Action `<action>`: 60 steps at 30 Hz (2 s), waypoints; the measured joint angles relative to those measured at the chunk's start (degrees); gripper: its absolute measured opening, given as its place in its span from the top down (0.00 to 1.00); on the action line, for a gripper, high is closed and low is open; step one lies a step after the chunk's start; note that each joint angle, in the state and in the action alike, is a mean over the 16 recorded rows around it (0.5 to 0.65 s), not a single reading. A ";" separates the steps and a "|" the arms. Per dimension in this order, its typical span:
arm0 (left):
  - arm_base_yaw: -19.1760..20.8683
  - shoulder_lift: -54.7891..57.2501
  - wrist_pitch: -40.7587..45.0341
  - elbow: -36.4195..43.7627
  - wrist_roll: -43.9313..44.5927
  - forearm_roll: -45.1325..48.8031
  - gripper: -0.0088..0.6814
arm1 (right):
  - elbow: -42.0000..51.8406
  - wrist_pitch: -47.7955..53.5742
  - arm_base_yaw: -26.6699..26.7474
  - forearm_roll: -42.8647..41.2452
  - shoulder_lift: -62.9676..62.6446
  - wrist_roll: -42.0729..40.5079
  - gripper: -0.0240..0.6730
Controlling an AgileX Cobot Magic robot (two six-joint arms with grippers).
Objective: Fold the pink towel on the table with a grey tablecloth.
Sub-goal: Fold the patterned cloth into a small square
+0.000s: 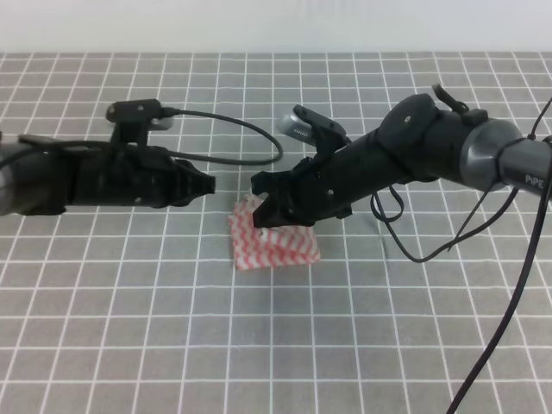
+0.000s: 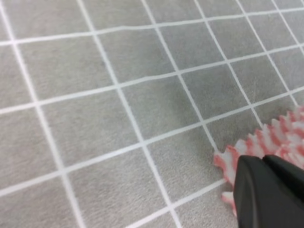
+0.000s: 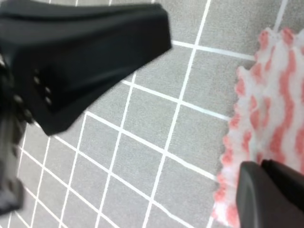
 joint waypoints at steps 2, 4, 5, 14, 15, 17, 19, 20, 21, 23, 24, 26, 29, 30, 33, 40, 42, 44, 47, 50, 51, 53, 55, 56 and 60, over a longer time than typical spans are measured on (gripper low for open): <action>0.70 -0.05 0.58 0.00 -0.30 0.05 0.99 | 0.00 -0.16 0.12 0.13 0.00 -0.13 0.99; 1.34 -0.12 1.20 0.00 -0.53 0.07 0.99 | 0.00 -0.33 0.23 0.23 0.03 -0.27 0.99; 1.61 -0.13 1.50 0.00 -0.61 0.07 0.99 | 0.00 -0.42 0.29 0.26 0.03 -0.38 0.99; 2.42 -0.13 2.75 0.00 -0.83 0.07 0.99 | 0.00 -1.12 0.59 0.44 0.03 -1.29 0.98; 2.42 -0.15 2.78 0.00 -0.84 0.04 0.99 | 0.00 -1.15 0.59 0.47 0.03 -1.38 0.98; 2.42 -0.15 2.81 0.00 -0.84 0.04 0.99 | 0.00 -1.20 0.59 0.61 0.03 -1.55 0.96; 2.42 -0.13 2.81 0.00 -0.84 0.04 0.99 | 0.00 -1.23 0.59 0.93 0.03 -1.79 0.93; 2.42 -0.13 2.81 0.00 -0.84 0.04 0.99 | 0.00 -1.26 0.59 1.18 0.03 -1.95 0.92; 2.42 -0.15 2.81 0.00 -0.84 0.04 0.99 | 0.00 -1.30 0.59 1.45 0.03 -2.07 0.91; 2.42 -0.15 2.81 0.00 -0.84 0.04 0.99 | 0.00 -1.39 0.59 2.01 0.03 -2.28 0.87; 2.42 -0.15 2.81 0.00 -0.84 0.04 0.99 | 0.00 -1.47 0.59 2.30 0.03 -2.38 0.85; 2.42 -0.13 2.86 0.00 -0.85 0.04 0.99 | 0.00 -1.66 0.59 2.84 0.03 -2.58 0.81; 2.43 -0.07 3.03 0.00 -0.84 0.07 0.99 | 0.00 -2.05 0.59 3.41 0.03 -2.89 0.75; 2.43 -0.07 3.16 0.00 -0.83 0.09 0.99 | 0.00 -2.18 0.59 3.50 0.03 -3.00 0.73; 2.44 -0.05 3.89 -0.01 -0.83 0.11 0.99 | 0.00 -2.39 0.51 3.33 0.00 -3.30 0.69; 2.05 -0.13 6.69 0.01 -1.29 0.06 0.99 | 0.00 -1.04 -0.40 0.72 -0.04 -3.40 0.70; 1.51 -0.18 7.55 0.02 -1.48 0.09 0.99 | 0.00 -0.07 -0.91 -0.45 -0.06 -3.35 0.74; 0.84 -0.18 8.35 0.02 -1.66 0.18 0.99 | 0.00 1.03 -1.48 -1.62 -0.10 -3.28 0.77; -0.63 -0.18 8.91 0.02 -1.92 0.30 0.99 | 0.00 2.92 -2.36 -3.67 -0.16 -2.76 0.83; -2.52 -0.16 8.66 0.02 -2.18 0.43 0.99 | 0.00 4.65 -3.07 -6.20 -0.16 -1.85 0.89; -3.20 -0.08 8.38 0.01 -2.22 0.49 0.99 | 0.00 5.17 -3.27 -7.10 -0.18 -1.47 0.91; -4.64 0.19 7.75 0.00 -2.26 0.70 0.99 | 0.00 6.09 -3.61 -8.83 -0.22 -0.72 0.94; -6.19 0.51 7.07 0.00 -2.42 1.11 0.99 | 0.00 6.85 -3.87 -10.29 -0.27 0.03 0.96; -6.85 0.70 6.69 0.00 -2.57 1.44 0.99 | 0.00 7.16 -3.95 -10.95 -0.28 0.39 0.97; -9.00 1.40 5.28 0.00 -4.33 3.81 0.99 | 0.00 7.91 -4.02 -13.40 -0.30 1.79 0.98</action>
